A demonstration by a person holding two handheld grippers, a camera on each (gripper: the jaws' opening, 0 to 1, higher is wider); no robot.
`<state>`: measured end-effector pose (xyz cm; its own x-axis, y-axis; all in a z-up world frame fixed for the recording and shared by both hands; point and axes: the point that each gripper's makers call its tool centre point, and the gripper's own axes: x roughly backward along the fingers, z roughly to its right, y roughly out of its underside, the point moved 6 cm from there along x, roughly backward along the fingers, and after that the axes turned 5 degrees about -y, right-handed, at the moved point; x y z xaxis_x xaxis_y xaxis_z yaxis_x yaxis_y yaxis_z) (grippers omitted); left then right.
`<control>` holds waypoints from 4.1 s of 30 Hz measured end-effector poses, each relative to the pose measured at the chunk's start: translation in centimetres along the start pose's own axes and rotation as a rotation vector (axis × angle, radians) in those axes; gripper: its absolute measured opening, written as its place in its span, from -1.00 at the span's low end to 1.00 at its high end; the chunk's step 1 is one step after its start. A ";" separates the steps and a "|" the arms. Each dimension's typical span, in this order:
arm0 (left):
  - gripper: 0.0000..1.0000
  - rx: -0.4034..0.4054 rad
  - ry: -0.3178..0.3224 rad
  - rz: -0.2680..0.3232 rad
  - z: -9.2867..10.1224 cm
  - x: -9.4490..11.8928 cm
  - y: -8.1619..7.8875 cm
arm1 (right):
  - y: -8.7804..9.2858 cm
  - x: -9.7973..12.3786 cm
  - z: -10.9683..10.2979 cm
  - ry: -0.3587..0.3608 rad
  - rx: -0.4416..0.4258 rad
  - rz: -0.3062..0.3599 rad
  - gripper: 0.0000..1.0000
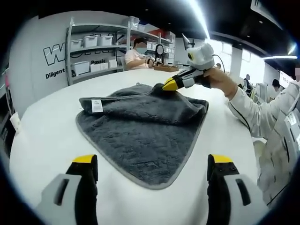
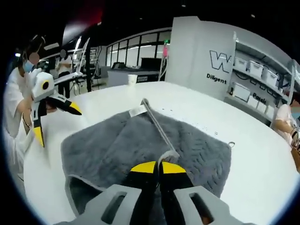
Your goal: Open the folded towel by lifting each exposed corner and separating the folded layers until the towel lies flat within the target outline without major curled edges
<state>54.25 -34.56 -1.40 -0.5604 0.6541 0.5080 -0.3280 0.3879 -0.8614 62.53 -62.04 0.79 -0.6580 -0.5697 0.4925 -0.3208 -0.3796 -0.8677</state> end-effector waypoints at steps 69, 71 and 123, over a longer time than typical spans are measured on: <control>0.85 -0.034 0.027 -0.041 0.6 -0.2 0.5 | -3.4 15.7 6.6 0.324 0.113 0.273 -1.00; 0.85 -0.037 0.025 -0.039 0.6 -0.1 0.5 | -3.2 16.3 7.1 0.342 0.112 0.269 -1.00; 0.84 -0.041 0.028 -0.055 0.5 -0.4 0.6 | 6.8 30.3 13.5 0.719 -0.107 0.260 -1.00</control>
<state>53.91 -34.97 -2.11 -0.5210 0.6487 0.5548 -0.3260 0.4494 -0.8317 49.63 -91.73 10.68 -0.9902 -0.0028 0.1394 -0.1358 -0.2049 -0.9693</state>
